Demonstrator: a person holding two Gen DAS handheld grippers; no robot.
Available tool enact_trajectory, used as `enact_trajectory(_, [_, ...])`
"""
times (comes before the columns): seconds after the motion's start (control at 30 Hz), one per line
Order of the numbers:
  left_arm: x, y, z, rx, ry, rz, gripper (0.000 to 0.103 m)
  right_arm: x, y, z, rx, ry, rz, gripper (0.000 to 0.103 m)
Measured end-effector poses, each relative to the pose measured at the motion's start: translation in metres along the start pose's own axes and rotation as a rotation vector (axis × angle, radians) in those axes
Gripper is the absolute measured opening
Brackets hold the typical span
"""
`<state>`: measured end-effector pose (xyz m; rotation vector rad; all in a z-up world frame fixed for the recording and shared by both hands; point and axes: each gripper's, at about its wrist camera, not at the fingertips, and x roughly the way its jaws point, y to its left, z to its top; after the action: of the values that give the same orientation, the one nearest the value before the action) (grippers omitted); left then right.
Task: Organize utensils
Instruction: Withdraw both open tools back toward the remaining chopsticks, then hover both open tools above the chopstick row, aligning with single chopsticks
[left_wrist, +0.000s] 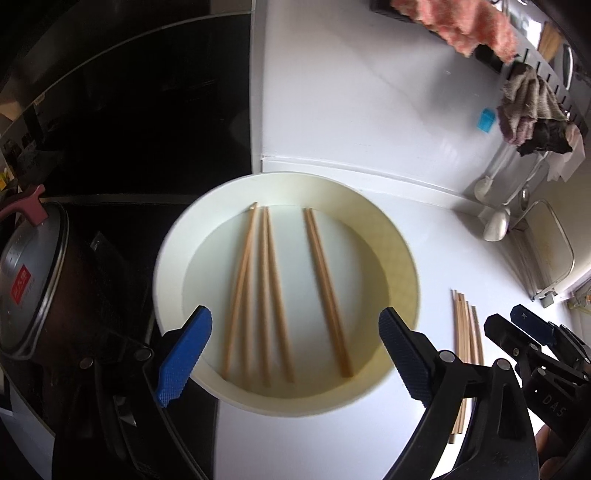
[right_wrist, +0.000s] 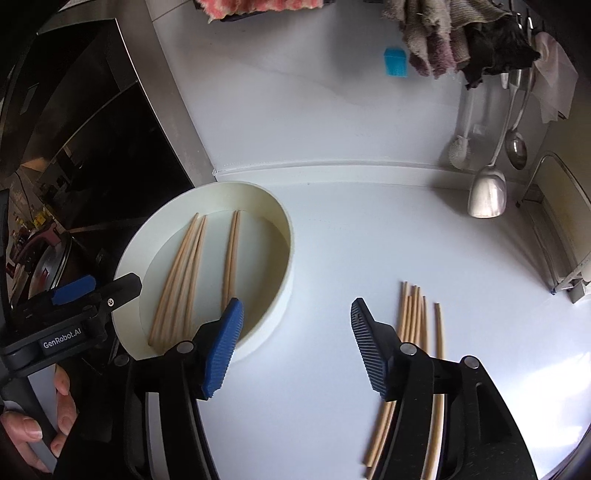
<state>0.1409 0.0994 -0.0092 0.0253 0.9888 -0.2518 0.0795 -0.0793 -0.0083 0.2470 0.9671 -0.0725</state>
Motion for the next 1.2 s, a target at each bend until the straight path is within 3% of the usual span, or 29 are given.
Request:
enact_trajectory(0.33, [-0.015,-0.072,-0.039,-0.036,0.002,0.032,0.096,-0.039,-0.105,-0.042,0.002,0.025,-0.034,0.061])
enact_trajectory(0.6, [-0.016,-0.120,-0.073,-0.019,0.023,0.072,0.096,-0.036,-0.169,-0.072,-0.003,0.064,-0.061,0.061])
enact_trajectory(0.93, [0.028,-0.164,-0.101,0.155,0.056,0.007,0.096,-0.009,-0.182,-0.104,0.072,0.049,-0.108,0.062])
enact_trajectory(1.2, [0.072,-0.174,-0.116,0.178,0.066,-0.046,0.096,0.024,-0.176,-0.116,0.110,0.041,-0.098,0.062])
